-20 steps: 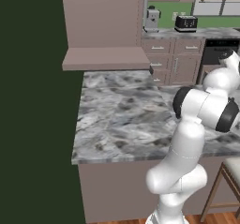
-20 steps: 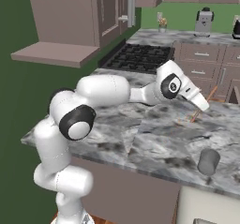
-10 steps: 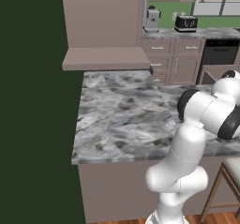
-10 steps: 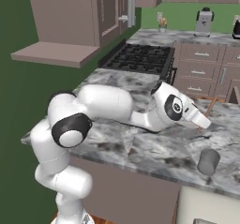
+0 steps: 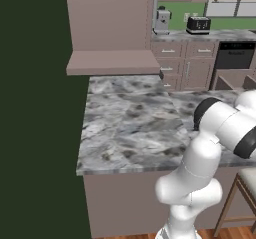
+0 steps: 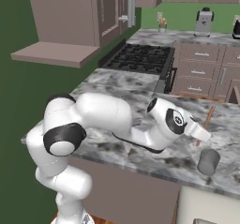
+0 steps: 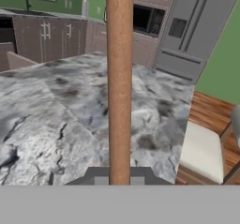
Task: Take a straw from the drawer in front and place it inside the glass cup on the dining counter.
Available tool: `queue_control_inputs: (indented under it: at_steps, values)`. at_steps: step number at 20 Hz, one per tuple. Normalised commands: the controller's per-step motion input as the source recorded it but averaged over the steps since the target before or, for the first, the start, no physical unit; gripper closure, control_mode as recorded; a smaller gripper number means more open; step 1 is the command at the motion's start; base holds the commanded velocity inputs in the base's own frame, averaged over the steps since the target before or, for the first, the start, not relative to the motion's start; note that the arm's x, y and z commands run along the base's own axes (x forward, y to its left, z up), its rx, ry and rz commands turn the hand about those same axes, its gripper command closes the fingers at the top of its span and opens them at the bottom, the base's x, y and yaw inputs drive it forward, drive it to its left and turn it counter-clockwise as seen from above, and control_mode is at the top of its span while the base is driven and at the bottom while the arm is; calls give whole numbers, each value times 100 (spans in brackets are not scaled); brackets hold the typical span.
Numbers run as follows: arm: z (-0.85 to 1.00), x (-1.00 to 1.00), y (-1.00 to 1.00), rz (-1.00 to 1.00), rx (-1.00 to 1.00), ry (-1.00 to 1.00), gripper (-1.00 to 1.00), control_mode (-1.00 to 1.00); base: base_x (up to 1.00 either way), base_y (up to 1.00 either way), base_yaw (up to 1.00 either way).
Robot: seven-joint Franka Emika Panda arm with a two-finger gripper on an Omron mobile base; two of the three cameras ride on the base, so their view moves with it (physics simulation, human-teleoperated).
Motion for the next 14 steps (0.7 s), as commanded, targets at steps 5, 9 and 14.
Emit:
queue_control_inputs:
  at_steps: [5, 9, 14]
  values:
    - [-10, 0, -29, 0, 0, 3, 100, -100, 0, 0, 0]
    - [-4, 0, -36, 0, 0, 0, 100, -100, 0, 0, 0]
    - [-7, 0, -27, 0, 0, 0, 100, -100, 0, 0, 0]
